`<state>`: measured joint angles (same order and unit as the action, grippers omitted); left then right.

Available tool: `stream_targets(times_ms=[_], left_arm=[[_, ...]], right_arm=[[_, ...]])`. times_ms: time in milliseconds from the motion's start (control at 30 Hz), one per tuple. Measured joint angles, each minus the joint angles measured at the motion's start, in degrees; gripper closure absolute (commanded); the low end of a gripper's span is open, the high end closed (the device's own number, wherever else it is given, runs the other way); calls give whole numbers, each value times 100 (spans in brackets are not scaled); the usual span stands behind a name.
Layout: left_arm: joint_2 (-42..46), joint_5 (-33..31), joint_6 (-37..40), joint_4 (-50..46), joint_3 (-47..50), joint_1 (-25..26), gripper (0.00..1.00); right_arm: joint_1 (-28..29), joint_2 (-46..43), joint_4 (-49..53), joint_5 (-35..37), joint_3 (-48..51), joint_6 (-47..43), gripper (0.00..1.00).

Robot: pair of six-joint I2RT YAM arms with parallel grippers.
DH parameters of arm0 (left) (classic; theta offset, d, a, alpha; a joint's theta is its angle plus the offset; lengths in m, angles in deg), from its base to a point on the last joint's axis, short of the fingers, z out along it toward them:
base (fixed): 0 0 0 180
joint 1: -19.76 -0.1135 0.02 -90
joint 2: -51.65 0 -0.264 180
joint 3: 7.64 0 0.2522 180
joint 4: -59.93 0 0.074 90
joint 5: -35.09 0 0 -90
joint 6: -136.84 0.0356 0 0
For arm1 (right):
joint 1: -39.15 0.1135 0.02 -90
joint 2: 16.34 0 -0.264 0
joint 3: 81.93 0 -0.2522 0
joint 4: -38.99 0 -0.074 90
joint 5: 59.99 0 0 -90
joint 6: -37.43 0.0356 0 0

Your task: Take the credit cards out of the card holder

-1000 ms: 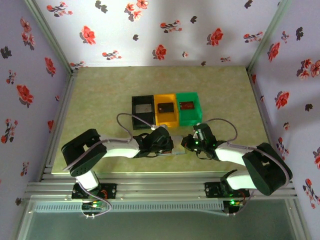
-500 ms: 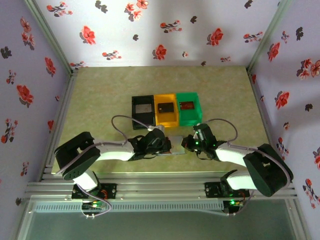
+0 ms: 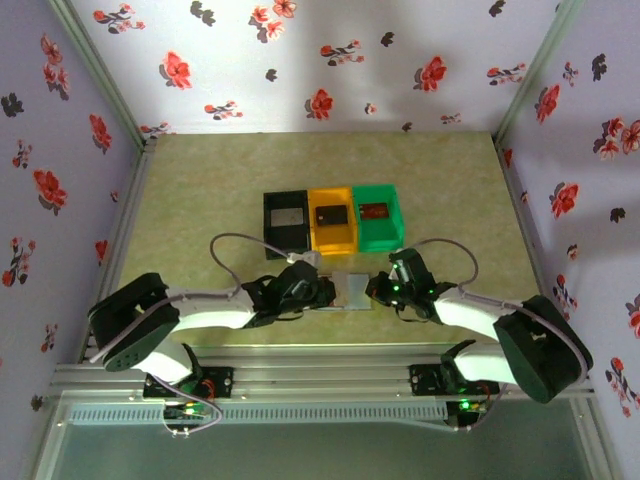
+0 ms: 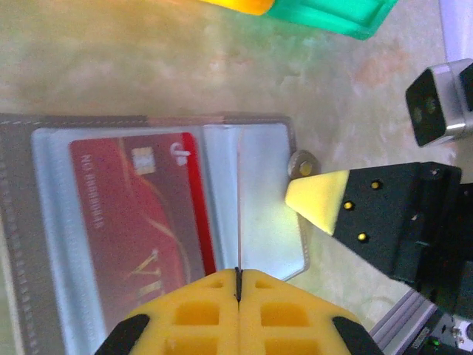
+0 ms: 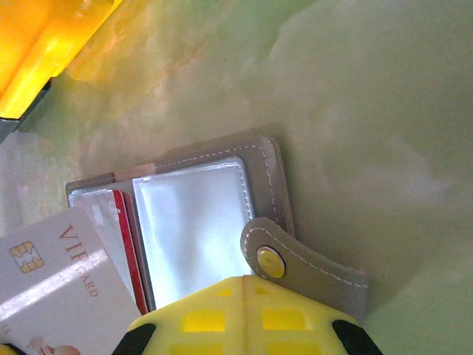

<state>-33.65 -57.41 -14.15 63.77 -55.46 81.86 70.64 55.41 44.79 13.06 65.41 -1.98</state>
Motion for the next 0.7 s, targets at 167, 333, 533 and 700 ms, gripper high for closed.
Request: stream_targets(times_ms=[167,333,533,700], left_arm=[[348,-17,59,-2,262,0,100],[848,-48,256,50,483,0,100],[1381,-33,470,330,802,2,100],[1574,107,577,531,933,4,100]], right_arm=[[0,-216,238,-2,26,-127,97],[0,-734,407,-15,31,-264,77],[0,-1692,306,-216,197,-409,52],[0,-2428,-188,-511,557,-358,45]])
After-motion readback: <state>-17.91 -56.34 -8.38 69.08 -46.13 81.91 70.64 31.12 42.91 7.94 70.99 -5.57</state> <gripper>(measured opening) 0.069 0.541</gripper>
